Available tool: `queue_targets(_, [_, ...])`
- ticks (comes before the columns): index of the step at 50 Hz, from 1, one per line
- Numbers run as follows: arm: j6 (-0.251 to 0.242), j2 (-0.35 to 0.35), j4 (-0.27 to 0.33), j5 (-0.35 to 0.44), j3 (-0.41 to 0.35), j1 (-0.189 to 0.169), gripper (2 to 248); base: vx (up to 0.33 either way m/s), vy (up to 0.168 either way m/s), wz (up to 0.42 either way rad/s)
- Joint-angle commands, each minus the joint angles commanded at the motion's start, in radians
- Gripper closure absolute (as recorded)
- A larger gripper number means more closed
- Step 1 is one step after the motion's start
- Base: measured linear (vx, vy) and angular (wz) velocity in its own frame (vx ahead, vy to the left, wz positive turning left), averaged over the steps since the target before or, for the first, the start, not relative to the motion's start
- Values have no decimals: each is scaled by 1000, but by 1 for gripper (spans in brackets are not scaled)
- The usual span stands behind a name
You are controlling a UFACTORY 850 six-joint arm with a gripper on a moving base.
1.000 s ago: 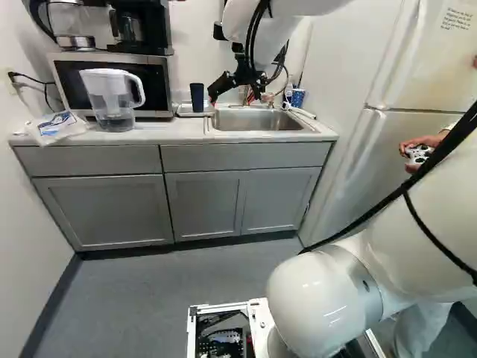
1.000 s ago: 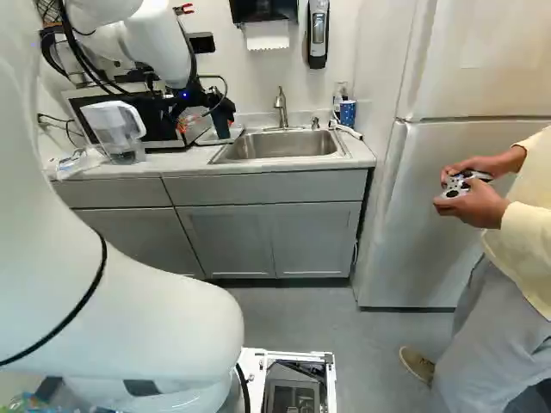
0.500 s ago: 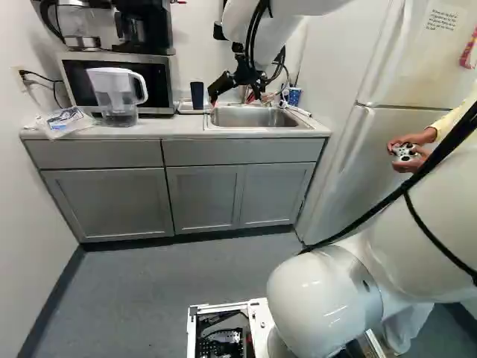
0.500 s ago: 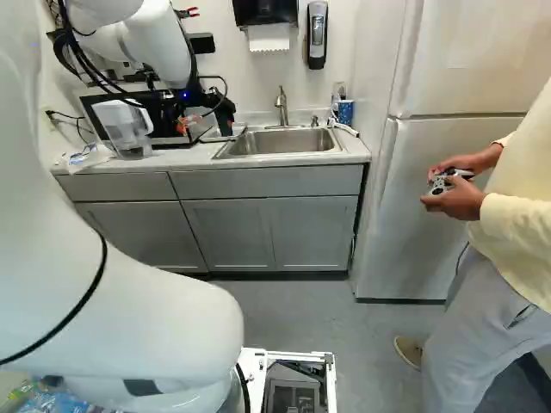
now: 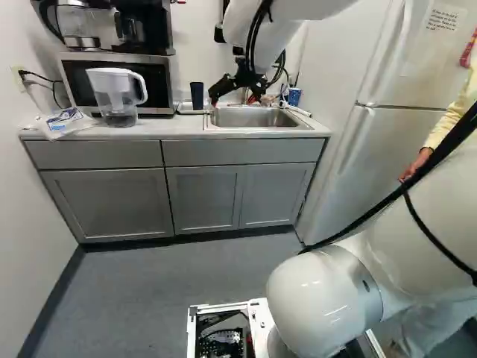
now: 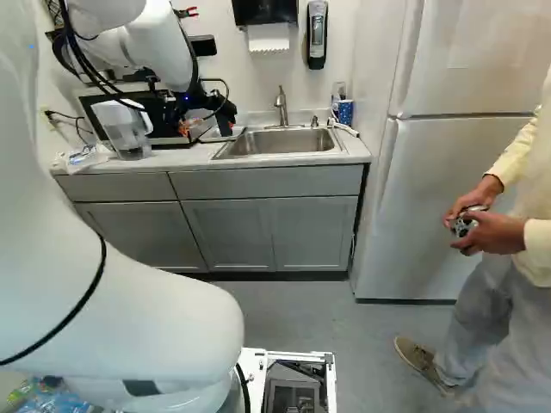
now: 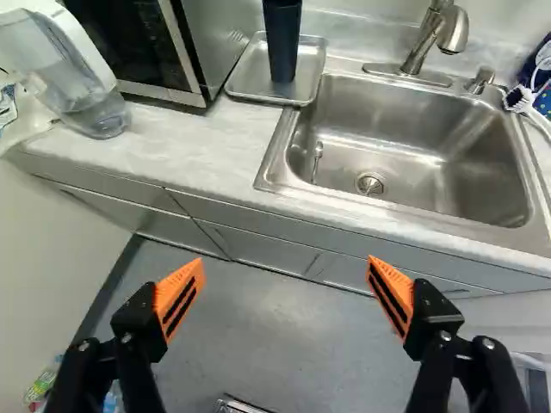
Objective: Rinse the cup and place it in the tray
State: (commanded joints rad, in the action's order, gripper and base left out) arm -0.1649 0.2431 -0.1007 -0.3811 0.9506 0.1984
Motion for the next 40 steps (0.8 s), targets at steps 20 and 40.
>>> queue_targets(20, [11,2,7,83,-57,-13,3,0,0,0])
queue_targets(40, [28,6,17,210,-144,-33,3,0,0,0])
